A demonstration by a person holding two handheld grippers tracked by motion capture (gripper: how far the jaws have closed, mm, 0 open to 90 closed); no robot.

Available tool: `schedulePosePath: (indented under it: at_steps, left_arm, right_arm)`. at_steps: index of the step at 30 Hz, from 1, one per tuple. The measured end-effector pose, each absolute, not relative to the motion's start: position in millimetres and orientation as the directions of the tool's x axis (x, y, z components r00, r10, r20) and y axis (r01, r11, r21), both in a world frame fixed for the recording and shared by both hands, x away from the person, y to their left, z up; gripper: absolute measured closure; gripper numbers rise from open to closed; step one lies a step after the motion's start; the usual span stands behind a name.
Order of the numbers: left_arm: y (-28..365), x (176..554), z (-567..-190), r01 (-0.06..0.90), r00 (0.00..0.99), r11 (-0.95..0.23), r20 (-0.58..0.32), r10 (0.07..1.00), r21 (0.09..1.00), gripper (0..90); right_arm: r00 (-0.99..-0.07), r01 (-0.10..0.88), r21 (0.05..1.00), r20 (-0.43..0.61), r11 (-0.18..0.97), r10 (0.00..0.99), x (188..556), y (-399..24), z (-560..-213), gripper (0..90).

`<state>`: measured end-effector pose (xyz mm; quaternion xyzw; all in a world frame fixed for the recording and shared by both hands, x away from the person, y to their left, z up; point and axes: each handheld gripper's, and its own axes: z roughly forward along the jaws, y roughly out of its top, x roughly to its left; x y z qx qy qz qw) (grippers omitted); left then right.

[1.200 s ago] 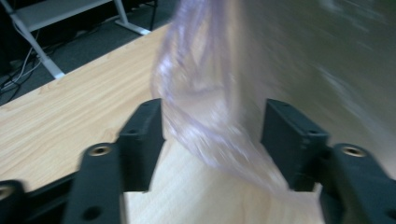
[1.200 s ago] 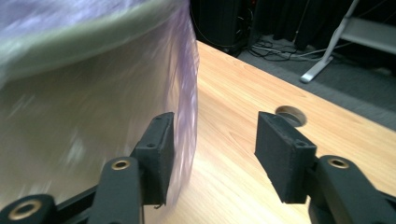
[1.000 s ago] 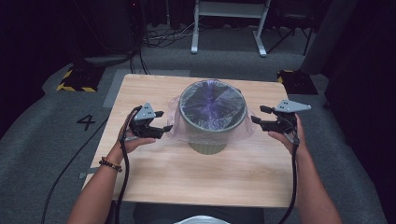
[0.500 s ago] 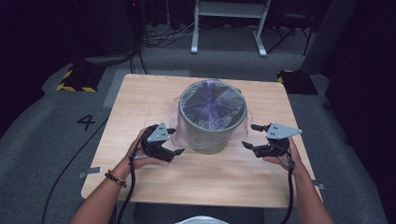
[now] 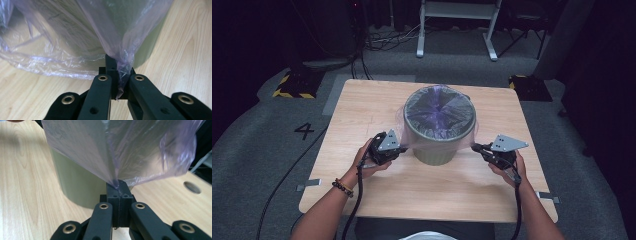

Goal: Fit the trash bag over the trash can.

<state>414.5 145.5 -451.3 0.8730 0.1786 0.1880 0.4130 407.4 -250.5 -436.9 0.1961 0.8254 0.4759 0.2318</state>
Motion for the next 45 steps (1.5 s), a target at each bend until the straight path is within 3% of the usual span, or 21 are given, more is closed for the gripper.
schedulePosePath:
  at_steps: [7,10,21,25,27,28,31,33,34,38,43,44,45]
  left_arm:
    - [143,418,-465,0.179,0.873,-0.632,0.174,0.455,0.754,89.9]
    - [142,419,-470,0.188,0.875,-0.649,0.175,0.452,0.738,89.9]
    - [143,421,-478,0.216,0.876,-0.657,0.154,0.457,0.722,89.5]
    - [144,423,-481,0.227,0.877,-0.657,0.143,0.459,0.719,85.7]
    - [147,422,-480,0.243,0.876,-0.630,0.113,0.469,0.737,78.9]
    - [147,422,-480,0.243,0.876,-0.630,0.113,0.469,0.737,71.1]
    - [151,421,-479,0.250,0.873,-0.604,0.093,0.479,0.757,64.1]
    - [152,419,-477,0.264,0.864,-0.593,0.088,0.496,0.760,40.7]
    - [153,418,-476,0.282,0.856,-0.590,0.079,0.511,0.757,40.7]
    - [161,412,-474,0.288,0.857,-0.552,0.047,0.513,0.782,20.5]
    - [170,407,-476,0.334,0.847,-0.504,-0.019,0.532,0.796,17.0]
    - [171,406,-479,0.332,0.850,-0.513,-0.016,0.526,0.792,18.5]
    - [171,406,-479,0.332,0.850,-0.513,-0.016,0.526,0.792,27.9]
  right_arm:
    - [-0.827,0.153,0.881,-0.133,0.447,0.546,413,-254,-444,90.0]
    - [-0.839,0.215,0.850,-0.091,0.481,0.537,417,-252,-451,90.0]
    - [-0.845,0.302,0.795,-0.031,0.525,0.533,426,-248,-462,90.0]
    - [-0.839,0.340,0.771,-0.009,0.538,0.544,431,-248,-467,90.0]
    - [-0.845,0.350,0.768,0.011,0.537,0.535,432,-248,-468,90.0]
    - [-0.845,0.350,0.768,0.011,0.537,0.535,432,-248,-468,90.0]
    - [-0.841,0.353,0.773,0.015,0.528,0.540,432,-249,-468,90.0]
    - [-0.837,0.357,0.774,0.016,0.524,0.547,432,-250,-468,90.0]
    - [-0.837,0.360,0.774,0.022,0.521,0.547,433,-251,-468,90.0]
    - [-0.823,0.378,0.786,0.044,0.489,0.566,434,-256,-468,90.0]
    - [-0.812,0.387,0.785,0.040,0.485,0.583,435,-260,-469,90.0]
    - [-0.809,0.394,0.785,0.048,0.479,0.586,436,-261,-469,90.0]
    - [-0.809,0.394,0.785,0.048,0.479,0.586,436,-261,-469,90.0]
